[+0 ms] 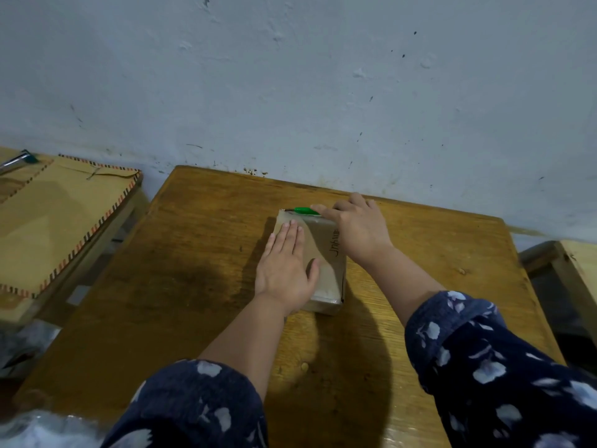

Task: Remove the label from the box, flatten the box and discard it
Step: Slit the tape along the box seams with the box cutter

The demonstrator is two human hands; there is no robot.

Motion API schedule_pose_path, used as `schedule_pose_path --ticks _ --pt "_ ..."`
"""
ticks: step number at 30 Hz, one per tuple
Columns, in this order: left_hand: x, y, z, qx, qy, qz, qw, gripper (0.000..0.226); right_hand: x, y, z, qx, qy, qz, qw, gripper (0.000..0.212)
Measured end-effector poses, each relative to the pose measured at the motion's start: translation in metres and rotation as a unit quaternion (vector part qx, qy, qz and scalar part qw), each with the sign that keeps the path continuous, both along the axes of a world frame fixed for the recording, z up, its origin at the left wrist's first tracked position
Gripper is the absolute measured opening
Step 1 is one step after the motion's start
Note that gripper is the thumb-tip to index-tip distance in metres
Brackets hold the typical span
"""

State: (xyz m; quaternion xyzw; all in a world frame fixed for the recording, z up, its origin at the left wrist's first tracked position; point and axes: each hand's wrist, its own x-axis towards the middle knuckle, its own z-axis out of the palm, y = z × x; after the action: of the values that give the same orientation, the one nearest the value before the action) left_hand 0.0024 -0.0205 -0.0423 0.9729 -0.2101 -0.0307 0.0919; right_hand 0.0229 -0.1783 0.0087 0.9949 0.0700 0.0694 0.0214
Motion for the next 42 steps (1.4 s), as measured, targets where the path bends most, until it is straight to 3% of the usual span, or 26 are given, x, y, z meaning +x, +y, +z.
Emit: schedule_pose_path --ticks 7,15,42 --pt "0.0 -0.001 -0.003 -0.008 -0.002 0.008 1.0 0.072 -0.022 -0.019 0.008 0.013 0.033 -0.047 0.998 0.061" --pt "0.001 0.0 -0.003 -0.001 -0.007 0.004 1.0 0.072 -0.01 0.0 -0.003 0.056 -0.033 -0.047 0.997 0.055" --pt "0.0 -0.002 -0.004 -0.015 -0.002 0.02 1.0 0.074 -0.027 -0.013 -0.006 -0.004 -0.013 -0.053 0.999 0.058"
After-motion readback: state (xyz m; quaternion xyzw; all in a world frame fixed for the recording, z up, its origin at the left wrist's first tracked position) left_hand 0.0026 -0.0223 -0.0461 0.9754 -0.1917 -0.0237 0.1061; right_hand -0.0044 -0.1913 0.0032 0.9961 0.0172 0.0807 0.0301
